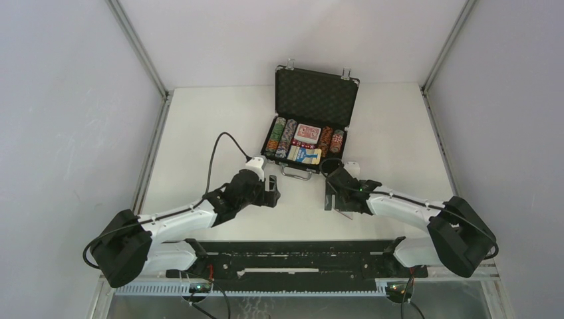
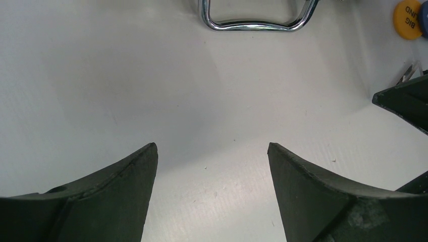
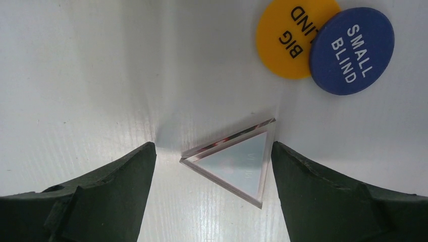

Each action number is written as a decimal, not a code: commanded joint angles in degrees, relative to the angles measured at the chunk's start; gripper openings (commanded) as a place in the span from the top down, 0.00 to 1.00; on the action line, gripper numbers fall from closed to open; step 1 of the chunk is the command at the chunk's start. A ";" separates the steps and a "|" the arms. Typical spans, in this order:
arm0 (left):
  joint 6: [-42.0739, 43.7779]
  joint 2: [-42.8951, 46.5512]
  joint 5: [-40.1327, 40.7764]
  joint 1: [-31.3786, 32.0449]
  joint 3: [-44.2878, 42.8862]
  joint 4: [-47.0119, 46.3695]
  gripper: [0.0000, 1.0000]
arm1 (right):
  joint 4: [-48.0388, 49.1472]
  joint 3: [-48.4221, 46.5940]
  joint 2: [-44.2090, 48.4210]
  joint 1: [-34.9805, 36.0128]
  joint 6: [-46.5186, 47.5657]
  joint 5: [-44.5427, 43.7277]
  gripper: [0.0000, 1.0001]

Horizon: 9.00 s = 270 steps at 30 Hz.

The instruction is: Pack up texas hold em set

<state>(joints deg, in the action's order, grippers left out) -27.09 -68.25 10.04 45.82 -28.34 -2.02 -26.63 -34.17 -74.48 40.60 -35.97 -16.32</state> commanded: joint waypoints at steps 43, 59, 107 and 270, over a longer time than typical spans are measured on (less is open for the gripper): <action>-1.03 0.52 -0.73 0.14 -3.34 -1.58 0.16 | -2.85 -0.81 -0.87 8.17 -6.59 -5.55 0.41; -0.95 0.13 -0.67 0.14 -3.51 -1.58 0.16 | -3.24 -11.35 4.10 5.49 1.78 -4.68 0.46; -0.39 -0.87 -0.19 0.14 -3.86 -1.33 0.16 | 1.62 -20.88 -11.62 -11.65 9.80 -4.28 0.15; 0.64 -3.66 0.89 0.12 -4.52 -1.32 0.16 | 0.24 -62.50 -39.97 -11.12 13.12 2.92 0.16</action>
<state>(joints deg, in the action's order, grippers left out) -26.98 -72.03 10.31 45.82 -28.73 -2.37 -33.04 -103.79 -124.70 29.95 -22.79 -11.86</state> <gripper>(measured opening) 0.843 0.838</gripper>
